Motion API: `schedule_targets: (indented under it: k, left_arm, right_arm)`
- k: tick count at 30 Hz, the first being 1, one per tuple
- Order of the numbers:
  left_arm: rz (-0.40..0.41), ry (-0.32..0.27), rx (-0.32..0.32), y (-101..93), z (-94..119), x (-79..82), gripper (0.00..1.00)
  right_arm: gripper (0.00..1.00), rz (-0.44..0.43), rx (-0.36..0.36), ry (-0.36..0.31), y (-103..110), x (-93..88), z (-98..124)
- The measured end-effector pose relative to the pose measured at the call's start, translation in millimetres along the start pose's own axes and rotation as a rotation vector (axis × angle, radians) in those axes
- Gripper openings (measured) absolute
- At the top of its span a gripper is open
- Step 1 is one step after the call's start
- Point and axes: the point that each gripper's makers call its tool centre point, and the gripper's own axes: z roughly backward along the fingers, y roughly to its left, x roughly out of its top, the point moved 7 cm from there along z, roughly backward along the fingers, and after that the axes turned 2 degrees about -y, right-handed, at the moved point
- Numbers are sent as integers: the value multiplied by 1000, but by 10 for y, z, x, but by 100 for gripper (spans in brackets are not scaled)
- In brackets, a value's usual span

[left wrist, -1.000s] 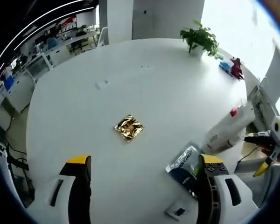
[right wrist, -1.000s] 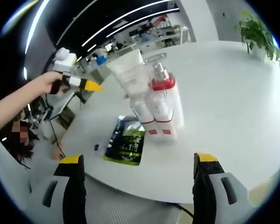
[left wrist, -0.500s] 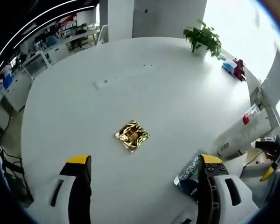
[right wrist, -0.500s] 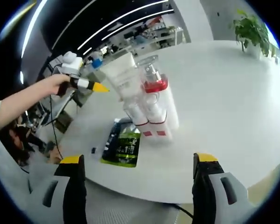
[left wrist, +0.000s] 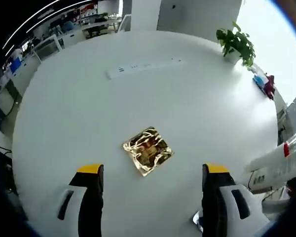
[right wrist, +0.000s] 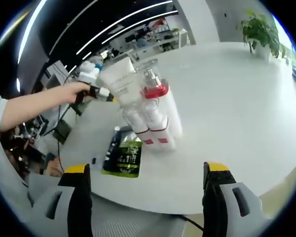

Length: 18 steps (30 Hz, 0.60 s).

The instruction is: Arrange the skincare products in the storage area until every visible bottle or jar stands upright without overlapping.

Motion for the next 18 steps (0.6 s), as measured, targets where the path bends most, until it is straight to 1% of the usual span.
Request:
schedule_targets:
  k: [3,4,7,9,11,14,17,18]
  left_arm:
    - [30,-15,32,-20,-62,18,79]
    - [42,-23,52,-17,-86,30,79]
    - [65,-35,77,-40,-130,43,77]
    - [82,-26,96,-62,-168,32,74]
    - [96,-30,114,-98,-183,19,74]
    - [102,-55,162,-171,-173,16,71]
    - [103,-67,165,-247,-197,20,66]
    - [99,-68,176,-265,-212,13,66]
  right_arm:
    - [94,-7,-2,6,-9,-8,-7]
    - [94,-8,-3,7,-11,-9,-9]
    - [94,-10,-1,8,-7,-10,-17]
    - [94,13,-2,0,11,0,-17]
    - [94,24,-1,2,19,-1,-22]
    - [94,24,0,6,12,-5,-25]
    - [94,14,0,3,8,-3,-19]
    - [94,14,-1,3,1,-3,-15]
